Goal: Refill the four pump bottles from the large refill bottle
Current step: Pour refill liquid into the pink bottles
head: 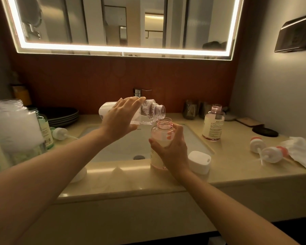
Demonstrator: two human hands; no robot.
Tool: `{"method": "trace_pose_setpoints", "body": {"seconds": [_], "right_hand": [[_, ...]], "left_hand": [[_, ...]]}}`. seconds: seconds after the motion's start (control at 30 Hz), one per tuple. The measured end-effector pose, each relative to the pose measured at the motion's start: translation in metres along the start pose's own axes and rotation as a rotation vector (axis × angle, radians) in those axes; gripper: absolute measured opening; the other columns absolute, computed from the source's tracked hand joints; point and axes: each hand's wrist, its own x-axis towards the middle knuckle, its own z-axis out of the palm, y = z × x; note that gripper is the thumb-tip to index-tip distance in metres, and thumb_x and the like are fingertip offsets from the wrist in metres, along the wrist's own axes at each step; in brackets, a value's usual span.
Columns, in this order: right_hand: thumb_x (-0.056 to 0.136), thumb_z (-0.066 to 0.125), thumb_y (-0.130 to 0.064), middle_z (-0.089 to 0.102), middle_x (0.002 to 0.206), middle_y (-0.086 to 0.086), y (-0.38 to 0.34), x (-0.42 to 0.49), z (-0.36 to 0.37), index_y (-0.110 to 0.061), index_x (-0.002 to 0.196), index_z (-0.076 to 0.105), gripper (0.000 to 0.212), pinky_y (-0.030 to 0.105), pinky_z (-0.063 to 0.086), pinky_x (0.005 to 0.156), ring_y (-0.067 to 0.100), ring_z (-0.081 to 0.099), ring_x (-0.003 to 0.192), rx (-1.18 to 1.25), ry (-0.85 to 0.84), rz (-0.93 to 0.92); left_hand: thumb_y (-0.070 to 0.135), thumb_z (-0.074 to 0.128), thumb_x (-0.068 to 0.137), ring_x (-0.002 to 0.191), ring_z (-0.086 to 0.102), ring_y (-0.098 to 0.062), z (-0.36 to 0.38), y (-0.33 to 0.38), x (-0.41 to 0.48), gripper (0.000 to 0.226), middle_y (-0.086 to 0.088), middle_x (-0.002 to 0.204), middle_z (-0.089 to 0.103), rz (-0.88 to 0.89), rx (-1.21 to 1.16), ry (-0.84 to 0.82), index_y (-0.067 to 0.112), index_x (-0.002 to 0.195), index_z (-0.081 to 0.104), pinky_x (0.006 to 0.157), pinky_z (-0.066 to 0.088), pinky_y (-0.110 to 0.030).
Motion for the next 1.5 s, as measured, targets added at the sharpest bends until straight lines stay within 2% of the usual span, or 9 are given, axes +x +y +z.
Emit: {"method": "trace_pose_setpoints", "body": {"seconds": [0.23,0.53,0.87,1.1,1.5], "right_hand": [[0.069,0.076,-0.044,0.05,0.125,0.006,0.0028,0.0003,0.0018,-0.017,0.125,0.031,0.076,0.025,0.05,0.079,0.011,0.049,0.101,0.001,0.005,-0.005],[0.069,0.075,-0.045,0.05,0.125,0.006,0.0045,0.0007,0.0024,-0.017,0.125,0.032,0.076,0.025,0.049,0.078,0.013,0.05,0.101,-0.01,0.004,-0.006],[0.07,0.074,-0.046,0.05,0.126,0.006,0.0036,0.0007,0.0021,-0.017,0.126,0.031,0.076,0.033,0.054,0.081,0.019,0.054,0.104,-0.013,0.003,-0.001],[0.069,0.074,-0.047,0.05,0.125,0.006,0.0052,0.0008,0.0026,-0.018,0.126,0.031,0.077,0.027,0.051,0.078,0.017,0.053,0.104,-0.013,0.006,-0.002],[0.07,0.075,-0.045,0.05,0.125,0.007,0.0046,0.0002,0.0021,-0.016,0.126,0.032,0.076,0.028,0.053,0.078,0.018,0.054,0.103,-0.007,0.006,-0.01]], "left_hand": [[0.012,0.086,0.058,0.115,0.054,-0.038,-0.0003,-0.0013,0.0016,0.085,-0.021,0.126,0.055,0.042,0.028,0.036,0.001,0.131,0.046,0.1,0.03,-0.047],[0.011,0.085,0.059,0.117,0.052,-0.037,-0.0003,-0.0036,0.0044,0.084,-0.02,0.127,0.055,0.064,0.053,0.03,0.003,0.132,0.045,0.102,0.034,-0.051],[0.009,0.086,0.056,0.112,0.056,-0.039,-0.0003,-0.0038,0.0064,0.082,-0.021,0.123,0.058,0.08,0.08,0.062,0.002,0.129,0.049,0.093,0.041,-0.053],[0.008,0.086,0.057,0.112,0.056,-0.037,-0.0012,-0.0039,0.0081,0.082,-0.02,0.122,0.058,0.088,0.09,0.074,0.003,0.13,0.048,0.095,0.041,-0.048],[0.009,0.086,0.056,0.112,0.056,-0.038,-0.0003,-0.0041,0.0084,0.083,-0.02,0.122,0.058,0.094,0.102,0.077,0.002,0.13,0.049,0.095,0.04,-0.048]]}}
